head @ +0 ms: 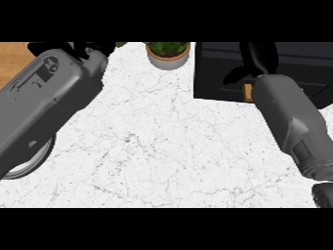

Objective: Pick up the can, place it into the drawer and close the drawer

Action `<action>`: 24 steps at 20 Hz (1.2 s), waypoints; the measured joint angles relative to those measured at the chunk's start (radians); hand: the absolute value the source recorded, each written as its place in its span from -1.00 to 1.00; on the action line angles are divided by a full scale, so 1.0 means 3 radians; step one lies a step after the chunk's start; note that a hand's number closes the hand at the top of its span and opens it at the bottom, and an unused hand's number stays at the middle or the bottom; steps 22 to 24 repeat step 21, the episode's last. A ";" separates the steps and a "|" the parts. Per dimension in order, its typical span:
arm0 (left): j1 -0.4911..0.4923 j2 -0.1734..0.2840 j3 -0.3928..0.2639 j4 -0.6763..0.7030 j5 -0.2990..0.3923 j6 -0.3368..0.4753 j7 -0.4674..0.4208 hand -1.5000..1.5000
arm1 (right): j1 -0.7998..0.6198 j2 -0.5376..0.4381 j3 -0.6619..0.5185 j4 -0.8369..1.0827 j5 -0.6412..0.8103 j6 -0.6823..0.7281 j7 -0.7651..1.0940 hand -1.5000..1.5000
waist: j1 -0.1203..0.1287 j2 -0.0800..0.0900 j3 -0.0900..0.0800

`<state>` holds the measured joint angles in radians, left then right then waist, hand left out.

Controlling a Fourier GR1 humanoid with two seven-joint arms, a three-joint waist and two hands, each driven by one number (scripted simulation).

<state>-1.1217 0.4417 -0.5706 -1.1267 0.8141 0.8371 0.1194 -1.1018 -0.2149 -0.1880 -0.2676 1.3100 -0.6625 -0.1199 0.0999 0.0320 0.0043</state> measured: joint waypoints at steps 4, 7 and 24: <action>0.0075 0.0047 -0.0012 -0.0132 -0.0025 0.0009 0.0046 -1.00 | -0.0119 -0.0032 -0.0010 0.0151 0.0028 0.0047 0.0016 -1.00 | 0.0030 0.0022 0.0010; 0.0085 0.0042 -0.0025 -0.0187 -0.0049 0.0028 0.0075 -1.00 | -0.0212 -0.0005 -0.0024 0.0236 0.0013 0.0143 -0.0042 -1.00 | 0.0043 0.0031 0.0011; 0.0231 0.0153 0.0000 -0.0429 -0.0090 0.0072 0.0171 -1.00 | -0.0388 0.0052 -0.1121 0.0291 -0.1185 0.0905 -0.0978 -1.00 | -0.0008 0.0032 0.0020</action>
